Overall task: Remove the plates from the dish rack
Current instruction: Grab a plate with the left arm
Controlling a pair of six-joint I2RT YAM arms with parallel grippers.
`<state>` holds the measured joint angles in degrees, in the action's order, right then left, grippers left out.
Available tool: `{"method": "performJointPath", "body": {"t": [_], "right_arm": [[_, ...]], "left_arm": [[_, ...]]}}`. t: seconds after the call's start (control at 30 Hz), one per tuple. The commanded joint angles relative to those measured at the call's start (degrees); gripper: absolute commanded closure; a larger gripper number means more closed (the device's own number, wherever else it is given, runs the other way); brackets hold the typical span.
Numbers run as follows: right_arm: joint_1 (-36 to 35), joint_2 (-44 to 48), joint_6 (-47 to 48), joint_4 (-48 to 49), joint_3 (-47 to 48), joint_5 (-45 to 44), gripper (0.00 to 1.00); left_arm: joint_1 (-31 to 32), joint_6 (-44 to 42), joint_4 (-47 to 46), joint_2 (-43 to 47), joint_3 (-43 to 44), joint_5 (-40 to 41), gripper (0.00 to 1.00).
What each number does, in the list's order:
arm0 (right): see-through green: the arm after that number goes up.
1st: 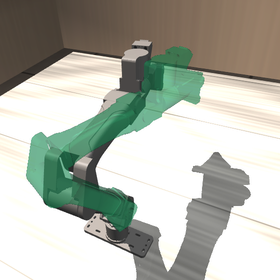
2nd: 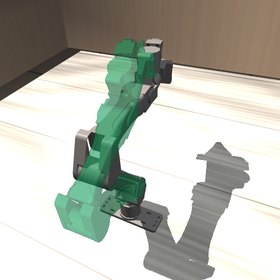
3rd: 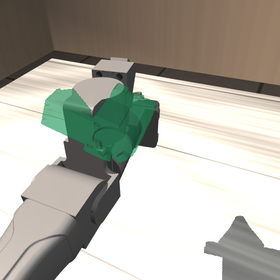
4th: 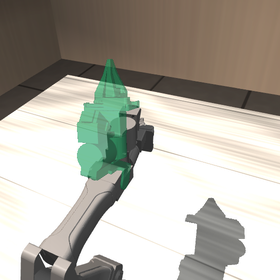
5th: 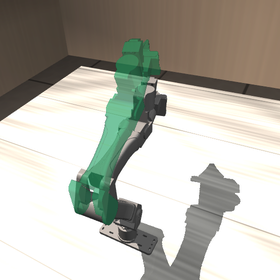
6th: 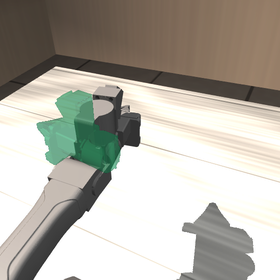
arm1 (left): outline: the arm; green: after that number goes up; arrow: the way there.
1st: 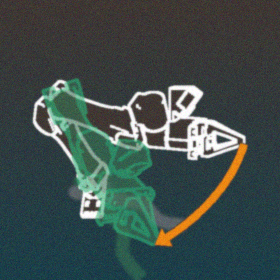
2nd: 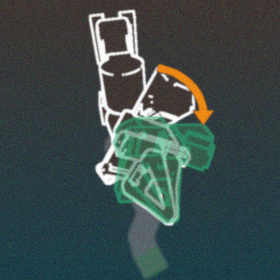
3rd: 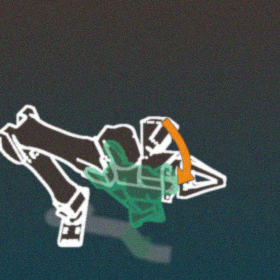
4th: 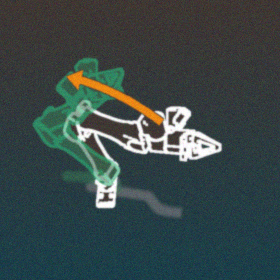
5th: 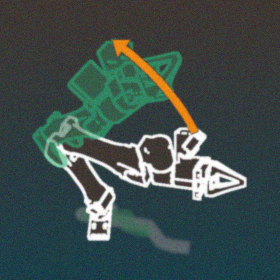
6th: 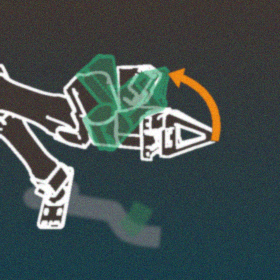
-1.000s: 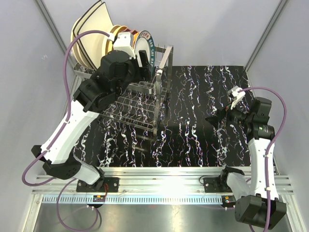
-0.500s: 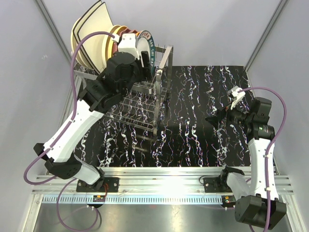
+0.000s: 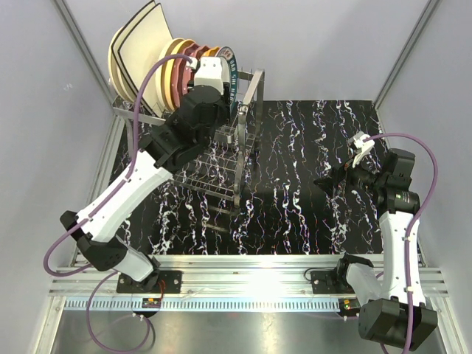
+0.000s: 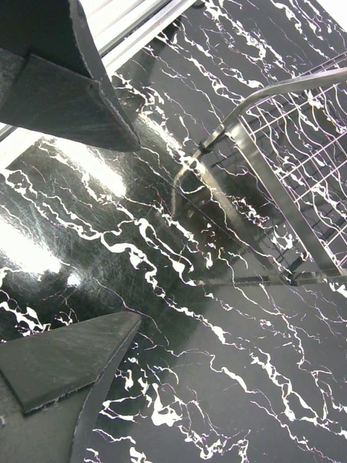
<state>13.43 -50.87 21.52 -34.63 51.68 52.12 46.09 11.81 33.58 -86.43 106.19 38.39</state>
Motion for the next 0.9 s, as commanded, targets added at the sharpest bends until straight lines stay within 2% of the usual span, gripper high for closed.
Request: {"method": "performJointPath", "body": {"t": [0.0, 0.23, 0.3, 0.33, 0.63, 0.87], "right_arm": [[-0.2, 0.8, 1.0, 0.3, 0.4, 0.8, 0.00], [-0.2, 0.9, 1.2, 0.1, 0.2, 0.8, 0.00], [-0.2, 0.9, 1.1, 0.1, 0.2, 0.9, 0.00], [-0.2, 0.9, 1.1, 0.1, 0.2, 1.0, 0.00], [-0.2, 1.0, 1.2, -0.1, 0.3, 0.9, 0.00], [-0.2, 0.8, 1.2, -0.3, 0.3, 1.0, 0.00]], "left_arm": [[-0.9, -6.3, -6.8, -0.2, -2.1, 7.3, 0.53], [-0.9, -11.4, -14.7, 0.0, -6.7, 9.8, 0.60], [-0.9, -13.5, -16.4, 0.4, -7.2, 9.8, 0.66], [-0.9, -13.7, -16.9, 0.6, -7.5, 9.6, 0.74], [-0.9, -15.9, -18.8, 1.2, -6.2, 8.5, 0.99], [-0.9, -15.1, -19.3, 2.7, -3.0, 4.3, 1.00]]}}
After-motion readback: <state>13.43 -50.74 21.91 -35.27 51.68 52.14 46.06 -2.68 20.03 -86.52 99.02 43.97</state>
